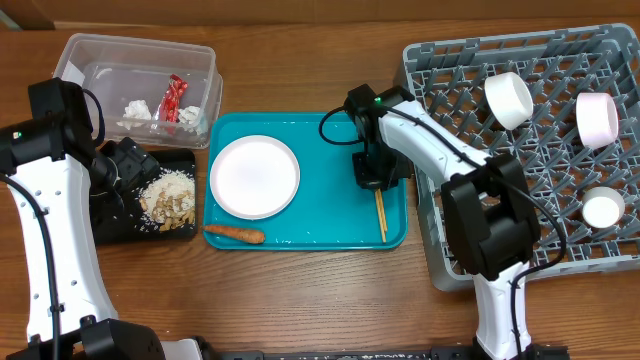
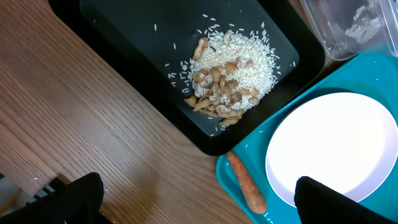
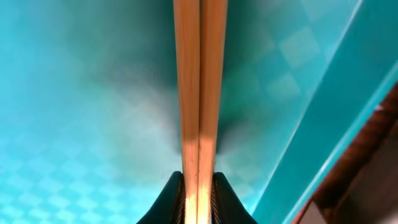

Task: Sort waste into correct bins and load items into the dishwasher
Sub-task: 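Move the right gripper to the chopsticks on the teal tray and grasp one, then carry the chopstick to the rack and insert it with the right gripper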

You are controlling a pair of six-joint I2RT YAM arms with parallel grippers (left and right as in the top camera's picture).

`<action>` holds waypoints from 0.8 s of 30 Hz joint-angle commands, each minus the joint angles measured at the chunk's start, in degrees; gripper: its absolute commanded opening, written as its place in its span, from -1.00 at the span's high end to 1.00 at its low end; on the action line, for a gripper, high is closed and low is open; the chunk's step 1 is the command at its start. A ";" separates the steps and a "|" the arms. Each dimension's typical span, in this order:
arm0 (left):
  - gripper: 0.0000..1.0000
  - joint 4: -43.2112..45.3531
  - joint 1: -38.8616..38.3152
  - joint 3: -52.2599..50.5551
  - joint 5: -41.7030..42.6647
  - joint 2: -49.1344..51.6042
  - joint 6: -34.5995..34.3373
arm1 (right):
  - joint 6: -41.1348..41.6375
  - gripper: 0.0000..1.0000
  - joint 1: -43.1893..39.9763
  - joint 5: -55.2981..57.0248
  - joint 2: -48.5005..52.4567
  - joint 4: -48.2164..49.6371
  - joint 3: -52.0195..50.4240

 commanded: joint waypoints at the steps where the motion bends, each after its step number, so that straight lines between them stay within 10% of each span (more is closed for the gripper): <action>1: -1.00 0.15 0.04 -0.57 0.63 -0.11 -0.28 | -0.35 0.81 -0.04 -1.57 -3.89 -0.44 0.22; 24: -1.00 0.26 0.04 -0.57 0.63 -0.11 -0.28 | -0.55 0.27 0.02 -2.38 -4.59 3.02 0.13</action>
